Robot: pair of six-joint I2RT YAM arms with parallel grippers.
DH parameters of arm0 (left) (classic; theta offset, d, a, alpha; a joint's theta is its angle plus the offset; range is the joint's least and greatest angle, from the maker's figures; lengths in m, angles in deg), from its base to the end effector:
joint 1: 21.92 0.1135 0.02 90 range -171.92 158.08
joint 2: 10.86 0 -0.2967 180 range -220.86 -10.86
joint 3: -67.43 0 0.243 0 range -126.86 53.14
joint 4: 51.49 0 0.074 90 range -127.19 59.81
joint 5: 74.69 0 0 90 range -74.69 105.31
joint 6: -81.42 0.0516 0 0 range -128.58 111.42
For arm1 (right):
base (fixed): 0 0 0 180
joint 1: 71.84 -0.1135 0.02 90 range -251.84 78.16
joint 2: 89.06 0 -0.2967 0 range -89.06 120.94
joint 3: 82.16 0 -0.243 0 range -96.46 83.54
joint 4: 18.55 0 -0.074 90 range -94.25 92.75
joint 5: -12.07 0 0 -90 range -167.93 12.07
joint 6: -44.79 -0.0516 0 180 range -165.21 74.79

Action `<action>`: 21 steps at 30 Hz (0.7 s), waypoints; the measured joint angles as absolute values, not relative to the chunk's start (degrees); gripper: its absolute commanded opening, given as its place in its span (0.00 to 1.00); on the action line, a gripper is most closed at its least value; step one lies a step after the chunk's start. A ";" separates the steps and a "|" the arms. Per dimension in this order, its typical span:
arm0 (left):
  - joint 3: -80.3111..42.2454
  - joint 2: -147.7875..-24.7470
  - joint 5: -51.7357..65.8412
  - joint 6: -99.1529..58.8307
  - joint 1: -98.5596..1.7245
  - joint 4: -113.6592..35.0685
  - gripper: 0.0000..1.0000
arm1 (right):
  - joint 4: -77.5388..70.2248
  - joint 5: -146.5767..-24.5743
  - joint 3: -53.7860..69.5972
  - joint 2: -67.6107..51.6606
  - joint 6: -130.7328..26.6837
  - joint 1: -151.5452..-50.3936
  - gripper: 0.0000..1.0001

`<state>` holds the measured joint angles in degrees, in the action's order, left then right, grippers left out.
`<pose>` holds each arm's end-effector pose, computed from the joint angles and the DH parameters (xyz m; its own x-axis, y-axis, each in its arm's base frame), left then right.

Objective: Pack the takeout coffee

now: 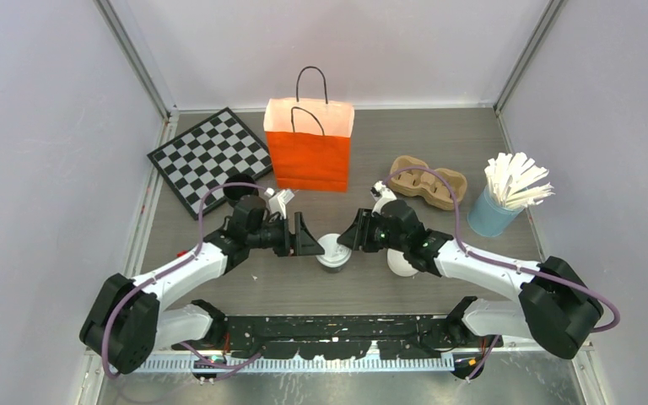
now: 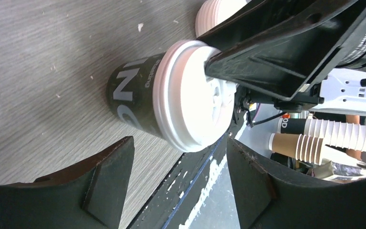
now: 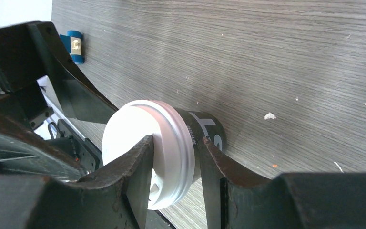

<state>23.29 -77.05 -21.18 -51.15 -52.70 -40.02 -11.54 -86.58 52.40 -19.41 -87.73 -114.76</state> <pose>0.1748 -0.1398 0.2299 -0.9159 -0.0875 -0.3918 0.2957 0.5130 -0.8058 0.1744 0.1728 0.2272 -0.7984 0.1700 -0.5776 -0.3091 0.7076 0.6354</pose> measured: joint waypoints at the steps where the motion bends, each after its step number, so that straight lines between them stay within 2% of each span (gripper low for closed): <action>1: 23.92 -77.08 -21.18 -51.63 -52.75 -40.11 0.72 | -11.67 -86.58 52.47 -19.43 -87.75 -114.76 0.44; 15: 26.07 -79.98 -21.15 -53.64 -52.81 -45.42 0.68 | -12.59 -86.32 54.31 -21.33 -88.10 -114.76 0.44; 21: 26.07 -82.67 -21.29 -53.68 -52.81 -48.20 0.58 | -12.98 -86.38 54.52 -21.31 -88.32 -114.76 0.44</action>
